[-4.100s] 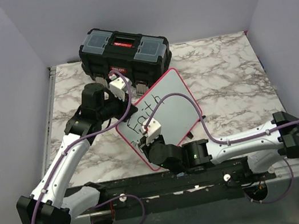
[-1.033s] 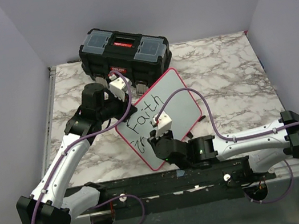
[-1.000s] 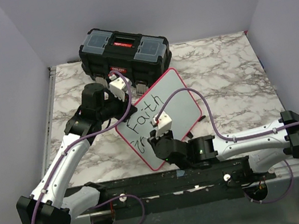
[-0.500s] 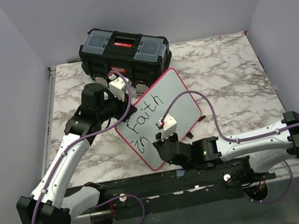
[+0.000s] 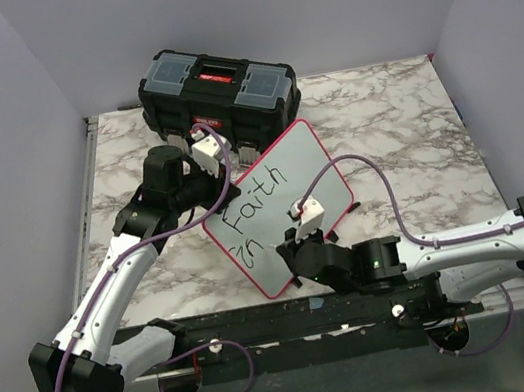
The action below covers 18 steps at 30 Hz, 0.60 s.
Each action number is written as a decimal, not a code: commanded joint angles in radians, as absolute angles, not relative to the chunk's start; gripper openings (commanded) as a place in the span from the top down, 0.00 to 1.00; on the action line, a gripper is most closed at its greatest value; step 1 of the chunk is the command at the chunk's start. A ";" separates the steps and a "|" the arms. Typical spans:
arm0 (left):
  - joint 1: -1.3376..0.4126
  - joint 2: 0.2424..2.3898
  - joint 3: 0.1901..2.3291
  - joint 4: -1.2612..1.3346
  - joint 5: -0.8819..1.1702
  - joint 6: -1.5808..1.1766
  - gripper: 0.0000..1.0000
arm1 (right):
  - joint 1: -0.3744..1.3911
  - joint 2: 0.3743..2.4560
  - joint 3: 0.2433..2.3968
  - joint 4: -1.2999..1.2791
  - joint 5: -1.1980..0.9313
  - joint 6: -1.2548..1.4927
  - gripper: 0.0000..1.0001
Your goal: Write a sentence on the whiteboard
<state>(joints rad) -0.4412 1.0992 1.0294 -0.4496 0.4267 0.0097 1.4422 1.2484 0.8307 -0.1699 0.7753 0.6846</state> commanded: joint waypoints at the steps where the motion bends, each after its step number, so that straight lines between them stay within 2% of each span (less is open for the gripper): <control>1: -0.448 1.087 1.026 -0.420 0.391 0.052 1.00 | 1.437 1.198 0.812 -0.126 0.814 0.654 0.99; 8: -0.451 1.092 1.029 -0.422 0.385 0.053 1.00 | 1.387 1.139 0.825 -0.083 0.764 0.599 0.99; 13: -0.451 1.097 1.028 -0.426 0.384 0.055 1.00 | 1.238 1.088 0.763 -0.027 0.605 0.599 0.99; 18: -0.451 1.101 1.029 -0.428 0.377 0.058 1.00 | 1.211 1.028 0.707 -0.010 0.591 0.579 0.99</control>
